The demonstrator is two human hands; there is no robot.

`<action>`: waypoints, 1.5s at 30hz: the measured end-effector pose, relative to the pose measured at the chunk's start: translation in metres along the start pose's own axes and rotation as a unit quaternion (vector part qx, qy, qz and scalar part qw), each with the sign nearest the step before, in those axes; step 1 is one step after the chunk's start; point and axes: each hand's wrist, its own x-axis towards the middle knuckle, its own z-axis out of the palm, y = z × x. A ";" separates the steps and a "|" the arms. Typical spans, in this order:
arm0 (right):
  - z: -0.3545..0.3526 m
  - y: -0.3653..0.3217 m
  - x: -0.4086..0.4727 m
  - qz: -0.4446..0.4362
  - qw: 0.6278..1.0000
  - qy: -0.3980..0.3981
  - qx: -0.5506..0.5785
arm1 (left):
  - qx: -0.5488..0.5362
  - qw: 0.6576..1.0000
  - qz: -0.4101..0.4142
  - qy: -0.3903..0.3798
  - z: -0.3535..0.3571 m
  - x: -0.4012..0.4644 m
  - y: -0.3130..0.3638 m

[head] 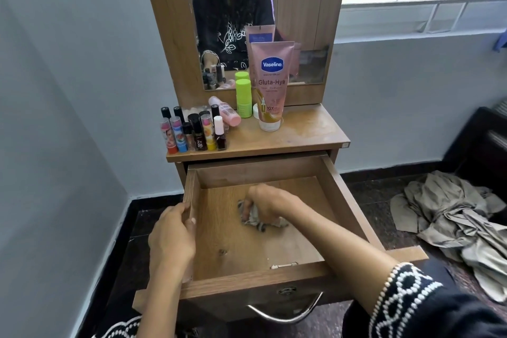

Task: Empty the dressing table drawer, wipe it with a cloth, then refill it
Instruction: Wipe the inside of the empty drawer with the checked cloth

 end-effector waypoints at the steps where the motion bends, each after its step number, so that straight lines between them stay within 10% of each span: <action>1: 0.004 0.001 -0.004 -0.013 1.000 -0.001 -0.004 | 0.002 1.000 0.002 -0.002 0.000 0.000 0.000; 14: -0.014 0.043 -0.012 0.152 0.988 0.012 -0.012 | -0.012 1.000 -0.004 0.001 0.001 0.000 0.000; 22: 0.005 0.014 0.000 0.007 1.000 -0.010 0.004 | 0.000 1.000 0.009 0.000 0.001 0.000 -0.002; 29: 0.004 0.011 0.016 0.126 0.989 0.051 -0.060 | -0.004 1.000 0.004 0.001 0.000 -0.001 0.000; 45: 0.016 -0.020 -0.006 -0.261 0.951 -0.107 -0.127 | -0.020 1.000 0.001 -0.001 -0.002 -0.003 0.000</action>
